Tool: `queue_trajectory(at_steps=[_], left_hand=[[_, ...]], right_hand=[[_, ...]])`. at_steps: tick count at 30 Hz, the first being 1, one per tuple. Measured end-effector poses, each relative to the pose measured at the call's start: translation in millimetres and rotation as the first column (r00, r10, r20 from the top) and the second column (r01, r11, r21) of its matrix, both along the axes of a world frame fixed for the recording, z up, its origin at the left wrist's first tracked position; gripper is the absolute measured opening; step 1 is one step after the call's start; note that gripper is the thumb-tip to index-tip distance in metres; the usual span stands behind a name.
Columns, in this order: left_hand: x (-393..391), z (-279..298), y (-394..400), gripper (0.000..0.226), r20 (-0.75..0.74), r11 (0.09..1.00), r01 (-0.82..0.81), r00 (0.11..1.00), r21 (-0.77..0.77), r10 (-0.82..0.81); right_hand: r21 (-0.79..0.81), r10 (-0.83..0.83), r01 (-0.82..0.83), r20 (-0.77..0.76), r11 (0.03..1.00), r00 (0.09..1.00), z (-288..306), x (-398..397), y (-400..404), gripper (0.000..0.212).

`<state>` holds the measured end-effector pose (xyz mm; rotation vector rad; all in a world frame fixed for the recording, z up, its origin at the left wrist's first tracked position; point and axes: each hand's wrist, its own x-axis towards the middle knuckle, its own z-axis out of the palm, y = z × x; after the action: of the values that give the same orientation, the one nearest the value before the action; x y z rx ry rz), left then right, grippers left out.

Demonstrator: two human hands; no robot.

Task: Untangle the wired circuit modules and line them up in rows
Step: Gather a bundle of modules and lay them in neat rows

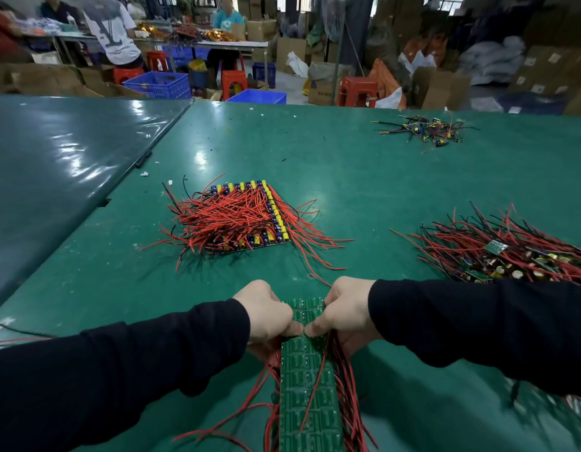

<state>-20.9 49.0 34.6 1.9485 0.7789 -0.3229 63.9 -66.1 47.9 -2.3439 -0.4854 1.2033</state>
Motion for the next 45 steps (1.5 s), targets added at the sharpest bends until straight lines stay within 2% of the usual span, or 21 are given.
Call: queue_trajectory(at_steps=[2,4,6,8,12,16,18,20,21,24,31,37,42,45], left_hand=[[-3,0,4,0.037,-0.021,0.992,0.017,1.0,-0.128,-0.02],[-7,3,9,0.018,-0.04,0.959,0.016,0.999,-0.282,-0.028],[-10,4,13,0.021,-0.057,0.912,-0.006,0.998,-0.41,-0.019],[-10,6,15,0.014,-0.044,0.896,0.027,0.998,-0.443,-0.051],[-10,6,14,0.01,-0.01,0.905,0.012,1.0,-0.425,-0.018],[-9,7,14,0.015,-0.002,0.904,-0.008,1.0,-0.427,0.007],[-8,10,14,0.006,-0.008,0.897,0.002,1.0,-0.441,-0.007],[-8,11,16,0.024,-0.025,0.897,0.005,1.0,-0.441,-0.018],[-7,11,17,0.026,-0.03,0.894,0.001,0.999,-0.447,-0.017],[-7,11,17,0.012,-0.033,0.9,0.016,0.999,-0.436,-0.033],[-5,12,14,0.01,-0.036,0.911,-0.018,0.999,-0.412,0.003],[-6,12,12,0.017,-0.036,0.936,-0.03,0.999,-0.351,0.018],[-5,9,10,0.021,-0.029,0.969,-0.032,0.999,-0.244,0.025],[-6,11,11,0.024,-0.026,0.962,-0.013,1.0,-0.274,0.006]], right_hand=[[0.069,0.013,-0.006,-0.1,0.998,0.995,-3,3,-7,0.028],[0.13,0.03,0.0,-0.226,0.992,0.974,-4,6,-13,0.023],[0.172,0.019,0.039,-0.323,0.984,0.946,-3,8,-16,0.016],[0.199,0.02,0.054,-0.353,0.978,0.935,-2,9,-16,0.015],[0.202,0.061,0.001,-0.304,0.979,0.951,-4,11,-12,0.022],[0.166,0.062,-0.014,-0.286,0.986,0.956,0,14,-8,0.015],[0.152,0.073,-0.03,-0.286,0.988,0.956,2,15,-7,0.011],[0.145,0.069,-0.027,-0.293,0.989,0.954,4,15,-6,0.011],[0.139,0.061,-0.02,-0.299,0.99,0.952,4,15,-5,0.012],[0.121,0.044,-0.009,-0.288,0.993,0.957,3,15,-4,0.014],[0.108,0.098,-0.071,-0.265,0.992,0.959,9,15,-3,0.008],[0.052,0.116,-0.106,-0.224,0.993,0.968,13,13,1,0.01],[0.02,0.068,-0.065,-0.219,0.998,0.973,13,10,4,0.011],[0.007,0.073,-0.073,-0.206,0.997,0.976,15,9,5,0.009]])
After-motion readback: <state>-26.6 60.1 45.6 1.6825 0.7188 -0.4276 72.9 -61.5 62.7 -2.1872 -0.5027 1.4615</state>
